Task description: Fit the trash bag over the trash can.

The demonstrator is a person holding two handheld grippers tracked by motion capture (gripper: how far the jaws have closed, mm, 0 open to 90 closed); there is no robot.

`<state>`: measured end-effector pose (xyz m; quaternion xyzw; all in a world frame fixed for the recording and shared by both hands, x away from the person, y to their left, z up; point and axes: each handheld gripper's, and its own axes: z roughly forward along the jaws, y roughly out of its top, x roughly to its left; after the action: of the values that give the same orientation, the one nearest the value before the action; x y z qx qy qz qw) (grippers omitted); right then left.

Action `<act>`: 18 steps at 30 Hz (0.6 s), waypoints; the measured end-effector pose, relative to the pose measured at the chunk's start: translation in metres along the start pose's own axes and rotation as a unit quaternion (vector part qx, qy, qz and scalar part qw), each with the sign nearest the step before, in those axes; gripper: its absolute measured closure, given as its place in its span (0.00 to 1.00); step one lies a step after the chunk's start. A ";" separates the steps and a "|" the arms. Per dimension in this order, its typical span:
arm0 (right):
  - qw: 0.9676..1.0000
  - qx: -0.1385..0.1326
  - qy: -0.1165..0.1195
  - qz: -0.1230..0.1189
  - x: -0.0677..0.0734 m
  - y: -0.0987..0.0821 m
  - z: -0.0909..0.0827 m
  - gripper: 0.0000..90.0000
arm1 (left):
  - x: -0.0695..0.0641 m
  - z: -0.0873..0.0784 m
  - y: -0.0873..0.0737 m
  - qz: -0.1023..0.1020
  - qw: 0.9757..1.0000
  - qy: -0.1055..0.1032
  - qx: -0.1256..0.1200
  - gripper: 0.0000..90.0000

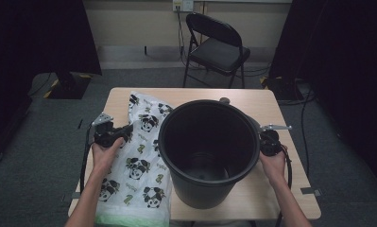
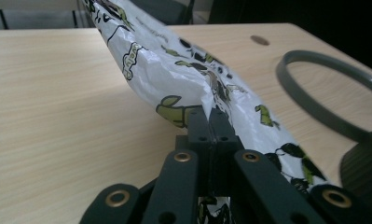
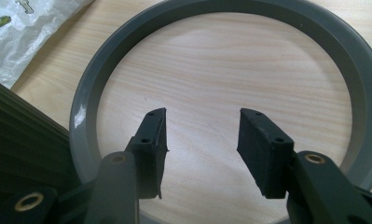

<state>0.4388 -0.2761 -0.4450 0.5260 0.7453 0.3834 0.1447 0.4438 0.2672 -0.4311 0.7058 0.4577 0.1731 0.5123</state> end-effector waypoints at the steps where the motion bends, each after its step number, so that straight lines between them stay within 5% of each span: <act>1: 1.000 0.001 0.000 -0.002 0.001 0.001 -0.001 0.58 | -0.003 -0.001 0.002 0.003 1.000 -0.003 0.000 1.00; 9: 0.999 -0.011 0.031 -0.023 0.013 0.007 -0.007 0.66 | -0.028 -0.007 0.020 0.018 0.999 -0.038 -0.029 1.00; 18: 0.998 -0.033 0.042 -0.035 0.023 0.020 -0.018 0.64 | -0.063 -0.014 0.037 0.050 0.994 -0.077 -0.064 1.00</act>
<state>0.4319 -0.2599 -0.4142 0.4781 0.7557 0.4240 0.1437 0.4185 0.2210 -0.3786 0.7047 0.3688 0.1730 0.5809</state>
